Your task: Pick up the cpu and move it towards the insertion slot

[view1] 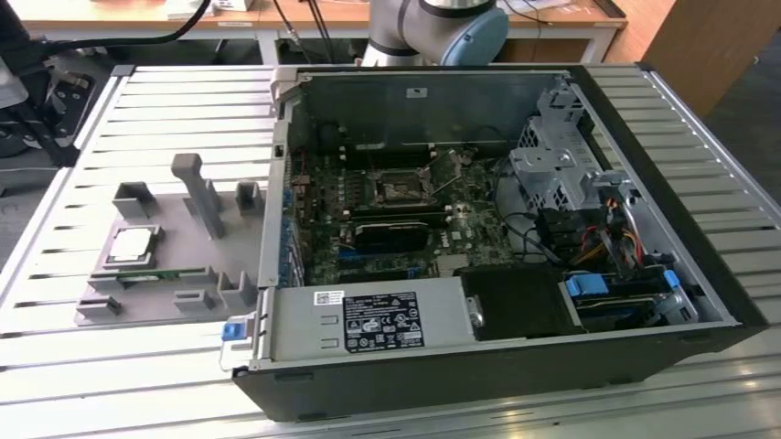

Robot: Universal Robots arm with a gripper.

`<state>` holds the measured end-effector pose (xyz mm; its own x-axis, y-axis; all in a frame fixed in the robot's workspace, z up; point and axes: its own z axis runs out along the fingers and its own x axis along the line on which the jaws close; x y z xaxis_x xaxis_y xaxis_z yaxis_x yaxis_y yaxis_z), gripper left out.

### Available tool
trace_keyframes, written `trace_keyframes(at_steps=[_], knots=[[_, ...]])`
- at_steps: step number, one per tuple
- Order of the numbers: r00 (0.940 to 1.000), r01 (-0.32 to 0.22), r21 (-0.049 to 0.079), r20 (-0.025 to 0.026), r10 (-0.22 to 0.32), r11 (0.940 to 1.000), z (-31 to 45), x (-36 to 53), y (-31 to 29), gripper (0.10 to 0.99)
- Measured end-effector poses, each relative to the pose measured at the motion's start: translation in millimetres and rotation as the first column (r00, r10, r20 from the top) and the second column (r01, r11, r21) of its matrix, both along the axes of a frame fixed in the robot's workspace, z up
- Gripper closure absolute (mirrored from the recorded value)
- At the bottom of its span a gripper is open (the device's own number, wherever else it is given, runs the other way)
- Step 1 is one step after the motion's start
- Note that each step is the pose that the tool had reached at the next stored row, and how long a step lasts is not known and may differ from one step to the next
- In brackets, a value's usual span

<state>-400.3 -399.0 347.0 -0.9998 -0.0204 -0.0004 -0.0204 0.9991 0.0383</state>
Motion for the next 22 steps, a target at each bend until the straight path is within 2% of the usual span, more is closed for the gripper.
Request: trace_keyframes(at_steps=[10,11,12,13,14,18,19,21,22], knots=[[1.0,0.0,0.001,0.0,0.0,1.0,-8.2,-0.5,-0.8,0.973],[1.0,0.0,0.001,0.0,0.0,1.0,-9.1,-0.6,-0.8,0.918],[1.0,0.0,0.001,0.0,0.0,1.0,-10.0,-0.5,-0.8,0.918],[1.0,0.0,0.001,0.0,0.0,1.0,-10.9,-0.5,-0.8,0.855],[1.0,0.0,0.001,-0.0001,0.0,1.0,-11.8,-0.5,-0.8,0.855],[1.0,0.0,0.001,-0.0001,0.0,1.0,-16.0,-0.5,-1.0,0.62],[1.0,0.0,0.001,-0.0001,0.0,1.0,-17.2,-0.6,-1.0,0.62],[1.0,0.0,0.001,0.0,0.0,1.0,-20.0,-0.6,-1.0,0.506],[1.0,0.0,0.001,0.0,0.0,1.0,-21.3,-0.6,-1.0,0.506]])
